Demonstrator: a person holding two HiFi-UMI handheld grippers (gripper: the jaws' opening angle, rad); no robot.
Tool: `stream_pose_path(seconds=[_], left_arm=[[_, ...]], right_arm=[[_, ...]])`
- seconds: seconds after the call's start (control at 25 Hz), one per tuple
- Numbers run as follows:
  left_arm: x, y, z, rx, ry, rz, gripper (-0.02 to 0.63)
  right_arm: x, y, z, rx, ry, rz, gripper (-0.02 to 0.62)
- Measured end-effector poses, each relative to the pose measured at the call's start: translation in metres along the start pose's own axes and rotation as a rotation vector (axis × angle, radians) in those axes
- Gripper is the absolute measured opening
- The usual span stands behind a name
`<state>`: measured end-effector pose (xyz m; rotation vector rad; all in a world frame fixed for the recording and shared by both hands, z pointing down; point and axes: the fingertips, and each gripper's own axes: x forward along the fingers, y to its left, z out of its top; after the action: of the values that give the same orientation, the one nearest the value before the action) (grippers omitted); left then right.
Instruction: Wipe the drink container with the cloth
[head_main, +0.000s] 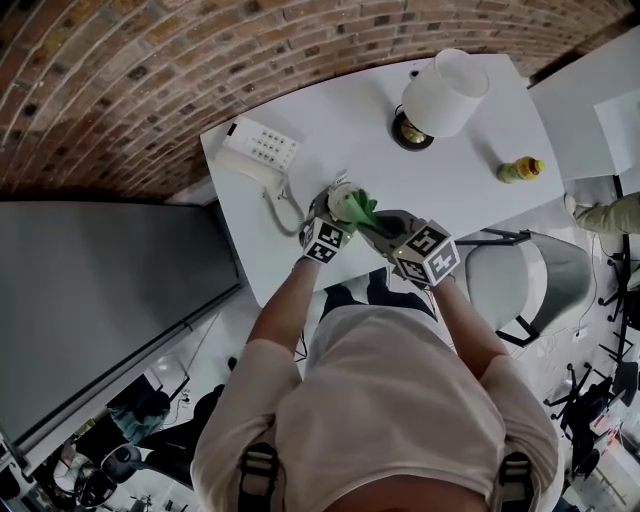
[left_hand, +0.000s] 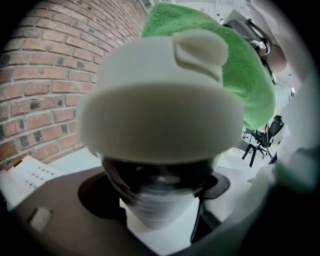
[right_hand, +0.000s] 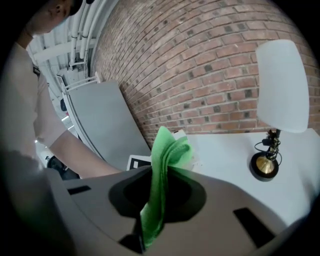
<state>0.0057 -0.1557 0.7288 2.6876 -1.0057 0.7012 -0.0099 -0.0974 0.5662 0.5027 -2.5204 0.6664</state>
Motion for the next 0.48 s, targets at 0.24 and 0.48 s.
stream_pose_path(seconds=[0.24,0.48], left_arm=[[0.0,-0.001,0.0,0.002,-0.005,0.0,0.413],[0.0,-0.001,-0.001,-0.001,-0.009,-0.003,0.413]], right_arm=[[-0.017,-0.03,0.019,-0.048,-0.021,-0.1,0.041],[-0.006,-0.052,0.043,-0.147,-0.014,-0.155,0.041]])
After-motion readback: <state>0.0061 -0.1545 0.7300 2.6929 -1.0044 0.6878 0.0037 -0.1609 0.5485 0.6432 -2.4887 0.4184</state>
